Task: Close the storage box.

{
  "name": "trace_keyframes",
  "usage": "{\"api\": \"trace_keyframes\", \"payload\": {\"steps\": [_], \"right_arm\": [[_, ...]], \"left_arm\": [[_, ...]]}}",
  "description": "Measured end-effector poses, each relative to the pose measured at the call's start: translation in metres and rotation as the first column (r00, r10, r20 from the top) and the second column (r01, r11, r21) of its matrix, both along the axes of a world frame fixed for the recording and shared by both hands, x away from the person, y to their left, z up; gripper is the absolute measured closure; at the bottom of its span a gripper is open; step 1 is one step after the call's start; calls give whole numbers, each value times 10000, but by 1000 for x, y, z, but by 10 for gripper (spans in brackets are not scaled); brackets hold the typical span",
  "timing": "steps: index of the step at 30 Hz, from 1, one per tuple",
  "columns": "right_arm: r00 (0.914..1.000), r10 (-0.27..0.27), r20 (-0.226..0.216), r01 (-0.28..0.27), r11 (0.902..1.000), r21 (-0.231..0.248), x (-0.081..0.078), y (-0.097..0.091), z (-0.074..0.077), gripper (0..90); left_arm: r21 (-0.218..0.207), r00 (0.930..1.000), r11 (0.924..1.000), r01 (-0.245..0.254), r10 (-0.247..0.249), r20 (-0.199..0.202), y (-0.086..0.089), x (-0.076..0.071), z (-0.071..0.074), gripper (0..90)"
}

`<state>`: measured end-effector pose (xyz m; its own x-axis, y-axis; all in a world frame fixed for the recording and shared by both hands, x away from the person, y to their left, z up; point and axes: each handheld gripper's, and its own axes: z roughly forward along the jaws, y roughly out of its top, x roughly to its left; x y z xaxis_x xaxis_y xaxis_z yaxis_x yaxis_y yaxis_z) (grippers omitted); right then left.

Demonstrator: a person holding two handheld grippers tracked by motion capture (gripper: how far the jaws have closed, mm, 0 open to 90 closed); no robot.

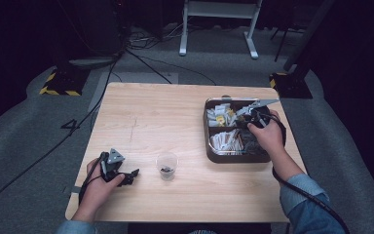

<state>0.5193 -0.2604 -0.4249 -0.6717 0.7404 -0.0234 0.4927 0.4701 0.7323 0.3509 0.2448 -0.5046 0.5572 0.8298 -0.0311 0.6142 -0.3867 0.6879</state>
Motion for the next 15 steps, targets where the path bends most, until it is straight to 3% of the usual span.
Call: {"api": "trace_keyframes", "payload": {"steps": [15], "right_arm": [[9999, 118, -63, -118, 9999, 93, -1, -4, -8, 585]], "left_arm": [[4, 10000, 10000, 9, -9, -15, 0, 0, 0, 123]]}}
